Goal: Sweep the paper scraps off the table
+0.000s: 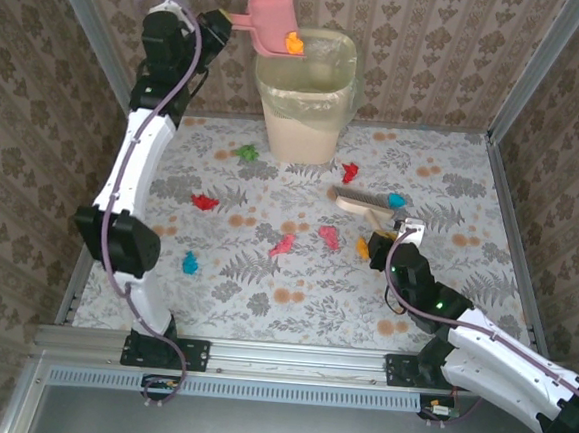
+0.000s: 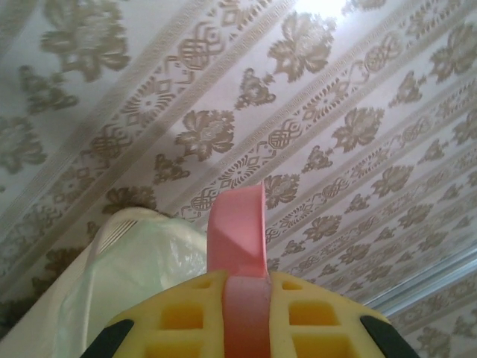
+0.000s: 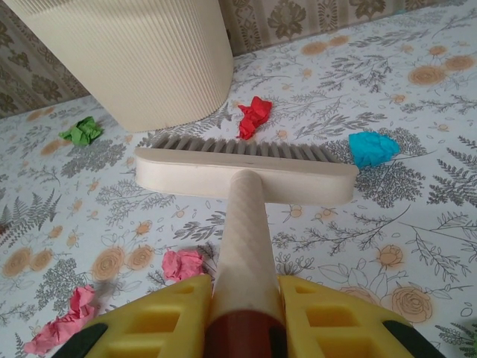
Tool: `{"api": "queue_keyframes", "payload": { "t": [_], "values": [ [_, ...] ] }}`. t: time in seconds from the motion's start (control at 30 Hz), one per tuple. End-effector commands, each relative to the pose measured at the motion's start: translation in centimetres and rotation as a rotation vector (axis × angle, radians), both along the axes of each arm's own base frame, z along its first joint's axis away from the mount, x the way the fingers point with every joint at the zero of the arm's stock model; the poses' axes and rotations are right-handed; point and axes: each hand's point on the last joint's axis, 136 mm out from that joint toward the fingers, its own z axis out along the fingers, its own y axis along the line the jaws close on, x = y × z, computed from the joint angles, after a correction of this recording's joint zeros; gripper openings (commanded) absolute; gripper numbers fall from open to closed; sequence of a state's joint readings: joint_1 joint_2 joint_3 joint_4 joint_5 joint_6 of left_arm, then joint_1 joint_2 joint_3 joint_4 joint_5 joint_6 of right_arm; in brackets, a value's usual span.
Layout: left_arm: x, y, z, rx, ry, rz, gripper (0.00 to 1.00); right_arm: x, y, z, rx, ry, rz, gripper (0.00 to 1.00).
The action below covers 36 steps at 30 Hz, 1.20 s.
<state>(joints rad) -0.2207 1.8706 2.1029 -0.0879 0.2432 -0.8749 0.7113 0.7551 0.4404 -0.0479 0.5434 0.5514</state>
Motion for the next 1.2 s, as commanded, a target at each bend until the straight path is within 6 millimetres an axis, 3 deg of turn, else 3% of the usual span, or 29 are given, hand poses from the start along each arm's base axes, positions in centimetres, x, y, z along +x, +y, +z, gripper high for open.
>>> {"api": "queue_keyframes", "payload": {
  "t": [0.0, 0.23, 0.4, 0.7, 0.9, 1.17],
  "values": [
    [-0.5, -3.3, 2.1, 0.187, -0.149, -0.081, 0.0, 0.4, 0.0, 1.0, 0.014, -0.051, -0.009, 0.0],
    [-0.6, -7.5, 2.2, 0.49, -0.287, -0.061, 0.0, 0.5, 0.1, 1.1, 0.01, -0.054, -0.001, 0.0],
    [-0.6, -8.3, 2.0, 0.546, -0.309, -0.046, 0.0, 0.5, 0.2, 1.1, 0.008, -0.056, 0.003, 0.0],
    [-1.7, -7.6, 3.2, 0.523, -0.305, -0.033, 0.0, 0.5, 0.2, 1.1, 0.008, -0.056, 0.002, 0.0],
    [-3.5, -6.8, 4.0, 0.407, -0.266, -0.054, 0.0, 0.4, 0.1, 1.2, 0.011, -0.057, 0.0, 0.0],
    [-8.6, -4.1, 6.0, 0.272, -0.262, -0.054, 0.0, 0.3, 0.1, 1.3, 0.016, -0.06, 0.007, 0.0]
  ]
}}
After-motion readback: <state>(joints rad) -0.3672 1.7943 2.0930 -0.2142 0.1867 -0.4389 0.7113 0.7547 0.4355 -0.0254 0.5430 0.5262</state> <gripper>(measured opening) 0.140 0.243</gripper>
